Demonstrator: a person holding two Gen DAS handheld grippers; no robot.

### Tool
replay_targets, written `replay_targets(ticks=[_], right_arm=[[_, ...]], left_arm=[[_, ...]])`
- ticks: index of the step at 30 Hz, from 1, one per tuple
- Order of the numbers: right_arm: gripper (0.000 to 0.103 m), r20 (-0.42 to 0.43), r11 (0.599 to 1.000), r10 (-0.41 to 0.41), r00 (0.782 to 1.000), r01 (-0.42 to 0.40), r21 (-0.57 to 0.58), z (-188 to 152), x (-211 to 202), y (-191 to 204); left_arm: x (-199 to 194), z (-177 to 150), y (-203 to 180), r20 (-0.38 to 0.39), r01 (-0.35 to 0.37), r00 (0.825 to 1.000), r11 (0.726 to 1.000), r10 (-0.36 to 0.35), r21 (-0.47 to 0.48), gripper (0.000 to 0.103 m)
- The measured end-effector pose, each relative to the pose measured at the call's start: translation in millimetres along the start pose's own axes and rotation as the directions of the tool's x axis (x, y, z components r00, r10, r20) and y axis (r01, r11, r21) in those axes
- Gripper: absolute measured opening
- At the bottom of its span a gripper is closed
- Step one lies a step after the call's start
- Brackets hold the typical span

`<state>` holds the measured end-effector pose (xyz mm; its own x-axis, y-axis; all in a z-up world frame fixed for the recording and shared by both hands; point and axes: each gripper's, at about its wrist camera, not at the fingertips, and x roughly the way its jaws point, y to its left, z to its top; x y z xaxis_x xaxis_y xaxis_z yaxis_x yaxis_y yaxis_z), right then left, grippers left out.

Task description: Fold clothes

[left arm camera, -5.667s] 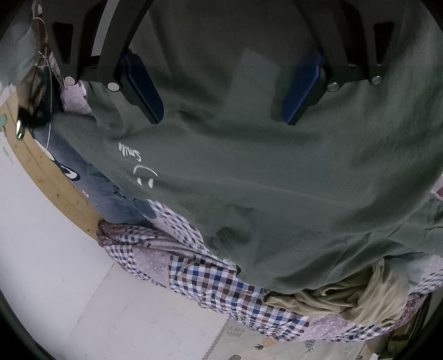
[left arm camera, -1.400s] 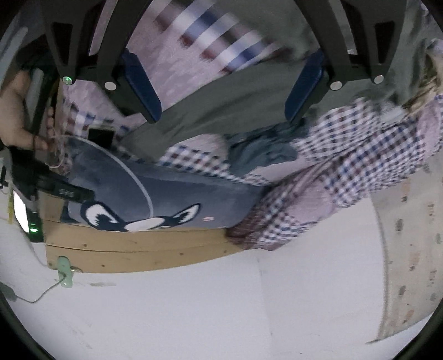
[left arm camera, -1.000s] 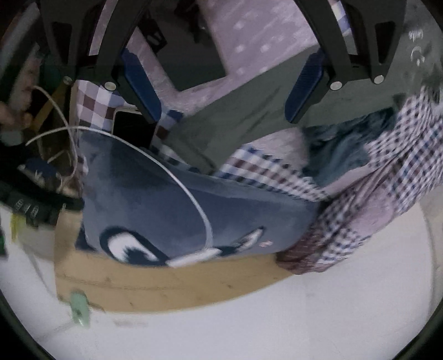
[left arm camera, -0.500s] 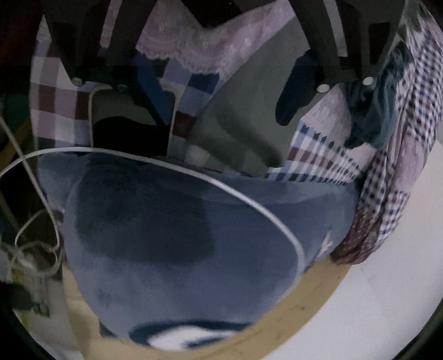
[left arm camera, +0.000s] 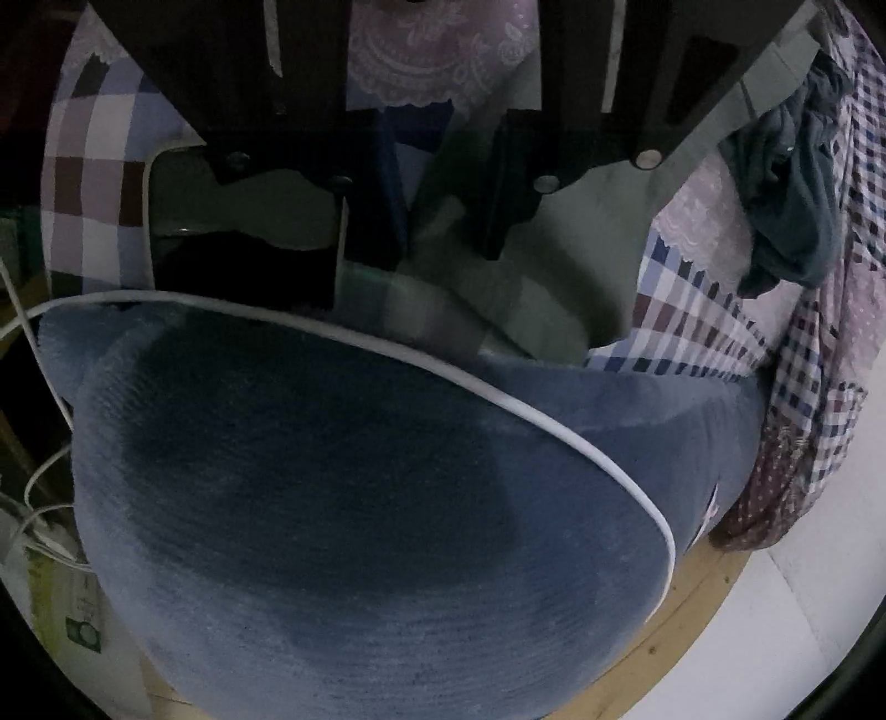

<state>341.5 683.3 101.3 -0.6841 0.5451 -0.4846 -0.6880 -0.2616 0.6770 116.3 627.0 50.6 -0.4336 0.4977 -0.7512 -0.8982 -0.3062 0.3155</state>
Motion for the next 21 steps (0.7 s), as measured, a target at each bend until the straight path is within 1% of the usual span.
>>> replay_targets(ticks=[1,2,4,6,9,12,14,16,17,21], right_arm=[[0.090,-0.001,1.000,0.002,1.000,-0.002,-0.001,-0.3,0.1,0.2],[0.090,-0.003,1.000,0.004,1.000,-0.004,-0.002,-0.6,0.3,0.6],[0.090,-0.005,1.000,0.009,1.000,-0.009,-0.004,-1.1,0.4,1.4],[0.090,-0.005,1.000,0.015,1.000,-0.015,-0.004,-1.6,0.4,2.2],[0.090,-0.023,0.999,0.045,0.999,-0.046,-0.016,-4.4,3.4,7.5],[0.090,-0.057,0.994,0.098,0.994,-0.101,-0.045,-9.7,8.2,18.5],[0.090,-0.093,0.986,0.145,0.985,-0.152,-0.073,-15.1,12.5,29.5],[0.090,-0.154,0.969,0.211,0.965,-0.227,-0.099,-23.6,19.6,43.5],[0.090,-0.191,0.958,0.242,0.951,-0.266,-0.110,-29.1,23.8,51.3],[0.090,-0.297,0.918,0.304,0.905,-0.362,-0.161,-52.8,33.7,81.7]], left_arm=[[-0.7,-0.6,1.8,0.002,0.006,1.000,1.000,-0.006,-0.005,0.014],[-1.6,-1.2,6.0,0.005,0.016,1.000,1.000,-0.015,-0.025,0.008],[-4.1,-1.9,17.9,0.018,0.048,0.999,0.995,-0.047,-0.083,0.006],[-8.6,-3.6,31.9,0.038,0.091,0.996,0.985,-0.086,-0.148,0.005],[-24.0,-8.0,57.5,0.089,0.158,0.986,0.953,-0.139,-0.257,0.004],[-45.6,-11.5,87.9,0.158,0.218,0.973,0.905,-0.170,-0.366,0.004],[-65.1,-14.8,115.0,0.216,0.254,0.961,0.860,-0.172,-0.443,0.004],[-85.3,-18.6,143.5,0.274,0.288,0.948,0.809,-0.164,-0.513,0.004],[-94.3,-20.6,156.4,0.296,0.298,0.942,0.789,-0.155,-0.537,0.004],[-137.6,-33.9,212.4,0.389,0.336,0.916,0.712,-0.095,-0.617,0.004]])
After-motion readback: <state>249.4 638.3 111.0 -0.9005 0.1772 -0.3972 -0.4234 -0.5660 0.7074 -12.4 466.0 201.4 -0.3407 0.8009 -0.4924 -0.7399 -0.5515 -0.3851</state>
